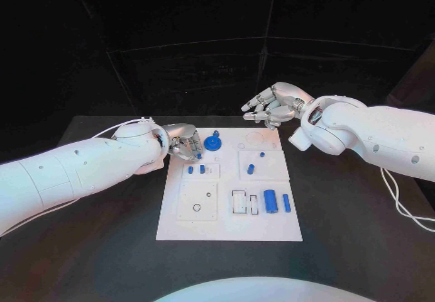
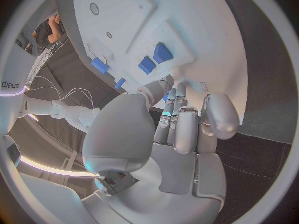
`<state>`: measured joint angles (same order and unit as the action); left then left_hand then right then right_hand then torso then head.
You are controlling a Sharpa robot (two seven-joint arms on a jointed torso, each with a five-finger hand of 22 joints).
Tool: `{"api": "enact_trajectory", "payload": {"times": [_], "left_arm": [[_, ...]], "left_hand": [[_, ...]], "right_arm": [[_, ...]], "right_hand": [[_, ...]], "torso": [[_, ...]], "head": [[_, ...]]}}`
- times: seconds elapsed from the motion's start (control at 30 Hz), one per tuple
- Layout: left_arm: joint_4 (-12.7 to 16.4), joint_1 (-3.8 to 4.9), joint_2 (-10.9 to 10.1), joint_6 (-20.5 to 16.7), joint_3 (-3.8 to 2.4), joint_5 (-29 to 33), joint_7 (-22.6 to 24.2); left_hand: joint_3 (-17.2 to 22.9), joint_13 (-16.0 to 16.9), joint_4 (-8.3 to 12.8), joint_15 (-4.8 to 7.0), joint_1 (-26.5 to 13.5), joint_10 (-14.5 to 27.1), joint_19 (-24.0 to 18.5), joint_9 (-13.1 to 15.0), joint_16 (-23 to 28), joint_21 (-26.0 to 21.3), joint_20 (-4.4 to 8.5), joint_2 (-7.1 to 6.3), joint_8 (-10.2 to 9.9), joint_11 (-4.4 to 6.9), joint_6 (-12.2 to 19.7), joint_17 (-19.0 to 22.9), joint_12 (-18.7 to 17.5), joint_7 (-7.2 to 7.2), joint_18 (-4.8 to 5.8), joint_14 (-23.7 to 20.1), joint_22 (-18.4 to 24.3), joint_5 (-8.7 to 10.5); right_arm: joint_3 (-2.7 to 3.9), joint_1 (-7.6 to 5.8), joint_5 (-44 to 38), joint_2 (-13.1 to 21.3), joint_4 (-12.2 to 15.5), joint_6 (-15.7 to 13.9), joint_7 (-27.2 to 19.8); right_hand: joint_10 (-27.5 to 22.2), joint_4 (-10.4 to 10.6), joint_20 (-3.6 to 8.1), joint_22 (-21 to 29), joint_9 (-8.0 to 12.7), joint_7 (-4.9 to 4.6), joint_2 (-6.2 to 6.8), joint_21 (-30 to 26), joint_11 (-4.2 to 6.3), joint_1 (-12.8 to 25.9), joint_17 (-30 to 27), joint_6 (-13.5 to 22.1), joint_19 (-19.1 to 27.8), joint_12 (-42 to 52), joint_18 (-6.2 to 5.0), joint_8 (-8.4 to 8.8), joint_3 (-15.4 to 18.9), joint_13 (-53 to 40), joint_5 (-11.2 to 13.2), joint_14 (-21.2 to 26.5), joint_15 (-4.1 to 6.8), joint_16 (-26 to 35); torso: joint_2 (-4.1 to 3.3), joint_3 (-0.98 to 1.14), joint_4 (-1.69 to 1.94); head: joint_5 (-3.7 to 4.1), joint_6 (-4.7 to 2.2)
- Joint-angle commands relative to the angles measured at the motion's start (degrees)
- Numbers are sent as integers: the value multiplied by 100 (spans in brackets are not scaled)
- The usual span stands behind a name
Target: Assemble the parts on the task board
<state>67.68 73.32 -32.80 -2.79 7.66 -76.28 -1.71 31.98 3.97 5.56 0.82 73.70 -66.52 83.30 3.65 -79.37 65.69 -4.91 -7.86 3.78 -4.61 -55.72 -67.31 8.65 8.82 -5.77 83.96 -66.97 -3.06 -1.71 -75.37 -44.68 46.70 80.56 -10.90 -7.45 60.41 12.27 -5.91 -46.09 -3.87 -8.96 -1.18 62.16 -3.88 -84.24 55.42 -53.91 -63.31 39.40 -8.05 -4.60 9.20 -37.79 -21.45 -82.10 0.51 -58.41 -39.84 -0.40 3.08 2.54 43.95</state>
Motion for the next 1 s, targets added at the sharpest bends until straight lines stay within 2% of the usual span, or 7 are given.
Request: {"api": "enact_trajectory", "payload": {"times": [0.03,0.2,0.3,0.43,0.67,0.9,1.0], "left_arm": [[18,6,-51,-53,-3,16,-14],[68,5,-214,-299,-5,102,15],[127,5,-344,-634,-7,358,177],[283,6,-599,-1096,-8,1905,901],[701,5,-983,-738,-4,5235,2330],[1131,-7,-1250,-588,1,6734,2853],[1267,-14,-1340,-585,3,7011,2938]], "left_hand": [[37,4,13,-55,-21,15,-12,-8,-24,1,-36,-51,-32,-22,90,16,-40,22,34,164,-9,10],[27,-21,9,-95,-43,225,-59,-16,-7,-140,-62,-111,-44,-76,564,73,-214,82,7,151,106,18],[-77,-32,7,-127,-54,490,-192,-31,62,-543,-94,-192,-58,-114,1048,200,-341,71,-72,109,462,11],[-165,-10,-34,-149,-17,561,-496,56,485,-1392,-126,-102,117,-149,414,948,-315,105,-232,-127,1193,10],[-95,153,-36,-98,90,-100,-937,157,900,-2340,-103,173,499,-49,-338,1632,194,77,-401,-495,1967,2],[-226,192,-56,-95,45,-84,-1220,127,1195,-2881,-93,210,522,-33,-381,2109,315,62,-472,-779,2389,7],[-241,198,-52,-94,50,-81,-1233,122,1220,-2898,-93,218,526,-31,-388,2152,334,59,-472,-806,2399,6]], "right_arm": [[3,-10,-178,12,-19,26,64],[3,-9,-1024,41,-89,83,318],[2,-1,-1868,60,-96,109,557],[2,81,-3304,94,8,167,946],[0,267,-4787,127,253,225,1366],[-5,413,-5353,110,302,298,1558],[-7,466,-5451,114,325,382,1596]], "right_hand": [[-162,34,-9,360,-8,-17,-4,-277,-29,-108,-324,11,232,-384,-126,-50,-33,324,51,161,-26,368],[-254,-20,-38,544,-19,-48,42,-452,-81,-368,-700,-146,264,-1260,-158,-139,-87,1121,259,190,-55,803],[-80,-111,-13,137,-24,-20,40,-159,-57,-621,-374,-294,-81,-1700,-83,-209,-192,1562,469,-36,-29,478],[147,-159,37,-527,-12,69,71,331,-16,-825,135,-517,-518,-2154,39,-240,-341,2009,650,-251,11,-47],[249,-122,50,-883,7,110,138,595,-6,-870,442,-597,-688,-2479,100,-164,-468,2361,904,-320,13,-370],[155,-68,11,-888,15,33,258,606,-88,-813,429,-501,-654,-2695,102,-48,-499,2585,986,-294,-39,-365],[85,-58,-21,-869,14,-12,309,593,-133,-790,441,-459,-626,-2780,97,-6,-512,2679,1008,-286,-73,-381]], "torso": [[3,-1,-1],[11,-7,5],[10,0,9],[7,1,1],[1,-4,6],[5,-24,24],[6,-13,17]], "head": [[-3,-11],[9,-34],[15,-61],[62,-124],[215,-223],[235,-253],[223,-256]]}}
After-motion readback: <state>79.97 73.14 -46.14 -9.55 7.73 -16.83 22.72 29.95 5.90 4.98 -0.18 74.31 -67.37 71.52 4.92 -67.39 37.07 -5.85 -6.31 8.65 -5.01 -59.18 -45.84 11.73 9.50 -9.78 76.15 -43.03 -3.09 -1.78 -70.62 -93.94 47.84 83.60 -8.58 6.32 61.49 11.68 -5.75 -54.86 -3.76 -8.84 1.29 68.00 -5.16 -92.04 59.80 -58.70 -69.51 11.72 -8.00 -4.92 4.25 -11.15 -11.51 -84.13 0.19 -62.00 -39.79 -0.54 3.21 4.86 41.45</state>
